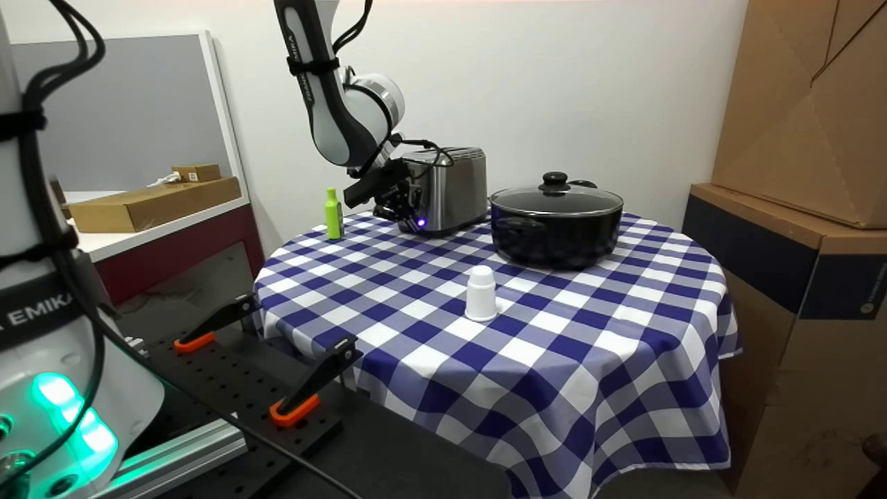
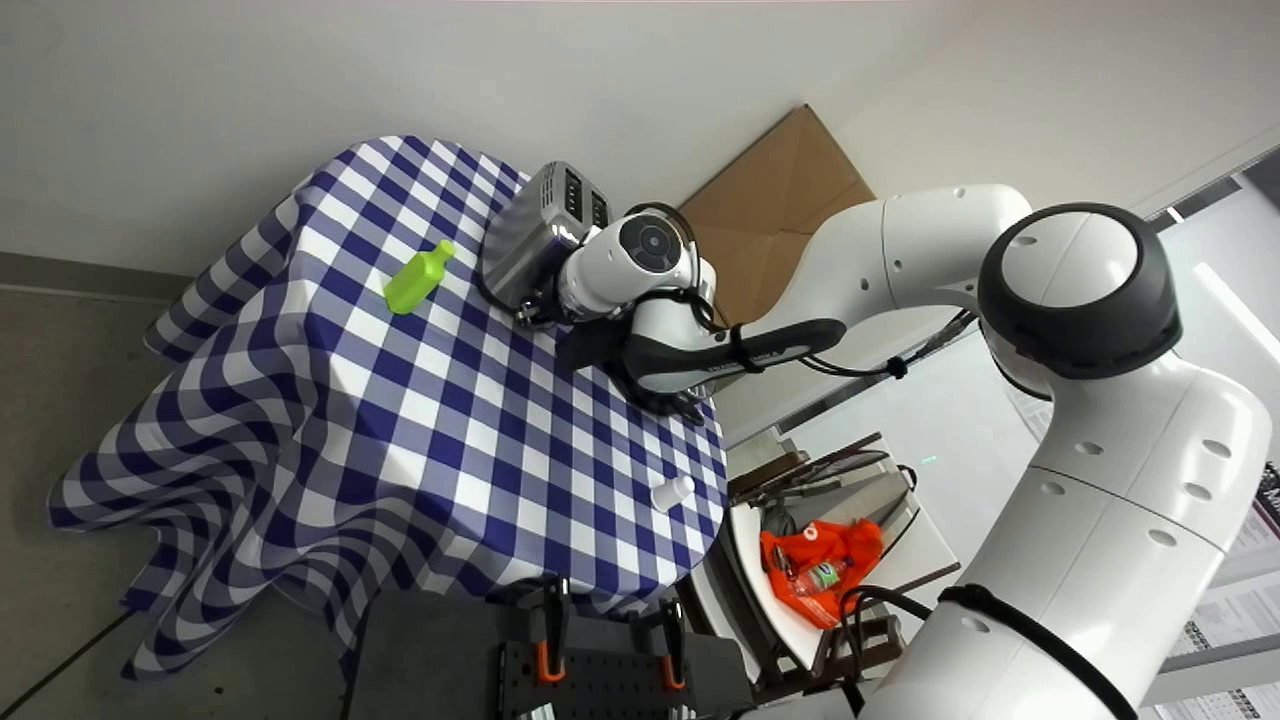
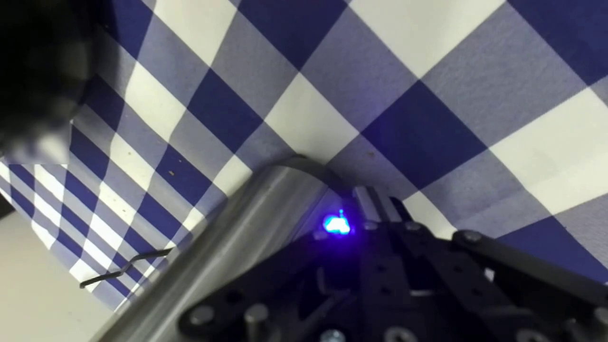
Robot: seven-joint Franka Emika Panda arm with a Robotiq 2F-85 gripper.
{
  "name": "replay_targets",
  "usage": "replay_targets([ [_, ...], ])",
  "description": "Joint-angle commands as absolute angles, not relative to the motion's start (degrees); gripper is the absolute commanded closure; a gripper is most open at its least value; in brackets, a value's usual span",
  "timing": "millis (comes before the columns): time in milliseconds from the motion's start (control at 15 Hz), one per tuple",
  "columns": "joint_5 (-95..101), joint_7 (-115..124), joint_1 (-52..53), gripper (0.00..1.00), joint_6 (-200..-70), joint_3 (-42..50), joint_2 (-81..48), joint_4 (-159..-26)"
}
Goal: Turn off the switch of the toaster
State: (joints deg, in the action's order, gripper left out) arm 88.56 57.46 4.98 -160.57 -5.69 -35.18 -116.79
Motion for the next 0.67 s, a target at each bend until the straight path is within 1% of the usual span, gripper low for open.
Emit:
replay_targets([
  [0,90.92,59.51,4.91,1.0,-162.24,-5.63,-34.68,-116.16],
  [600,77.39,48.87,2.16,1.0,-161.31,-8.47,-33.58,-119.46],
])
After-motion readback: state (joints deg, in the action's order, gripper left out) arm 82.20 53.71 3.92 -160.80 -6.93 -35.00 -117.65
